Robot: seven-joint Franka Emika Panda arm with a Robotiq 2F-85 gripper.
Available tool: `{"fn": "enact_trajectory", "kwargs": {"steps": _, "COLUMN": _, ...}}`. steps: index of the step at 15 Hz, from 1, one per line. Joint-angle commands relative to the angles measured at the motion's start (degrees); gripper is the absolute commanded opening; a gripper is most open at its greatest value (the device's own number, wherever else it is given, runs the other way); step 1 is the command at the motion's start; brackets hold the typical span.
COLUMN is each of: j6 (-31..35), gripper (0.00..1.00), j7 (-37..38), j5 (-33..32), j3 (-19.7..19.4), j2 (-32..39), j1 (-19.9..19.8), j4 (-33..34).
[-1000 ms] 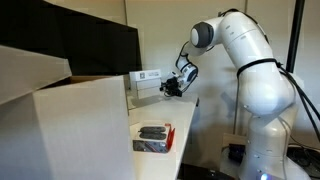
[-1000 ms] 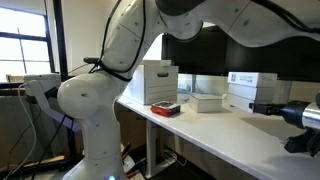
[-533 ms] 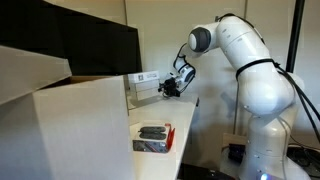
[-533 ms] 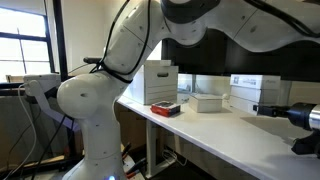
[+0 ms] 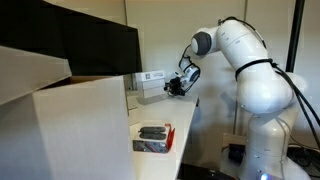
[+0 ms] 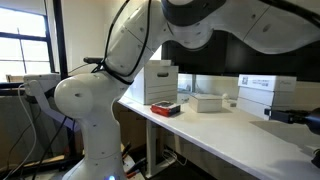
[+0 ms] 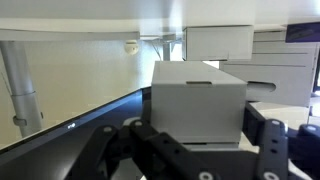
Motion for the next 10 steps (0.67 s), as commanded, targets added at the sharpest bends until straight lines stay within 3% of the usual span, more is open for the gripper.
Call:
{"fn": "enact_trajectory", "kwargs": {"steps": 1, "j6": -4.0, "gripper": 0.58, "j7": 1.11, "j5": -1.92, "j3": 1.19, "j2": 1.13, "j1": -3.83, "j4": 3.07}}
{"fn": "enact_trajectory", "kwargs": {"steps": 7, "j6": -6.07, "gripper": 0.58, "j7": 0.87, "j5": -3.97, "j3": 1.93, "j2": 2.51, "j1": -7.32, "j4": 5.51}}
{"fn": "enact_trajectory", "kwargs": {"steps": 10, "j6": -4.61, "gripper": 0.58, "j7": 2.07, "j5": -2.96, "j3": 3.36, "j2": 2.0, "j1": -6.68, "j4": 5.53}}
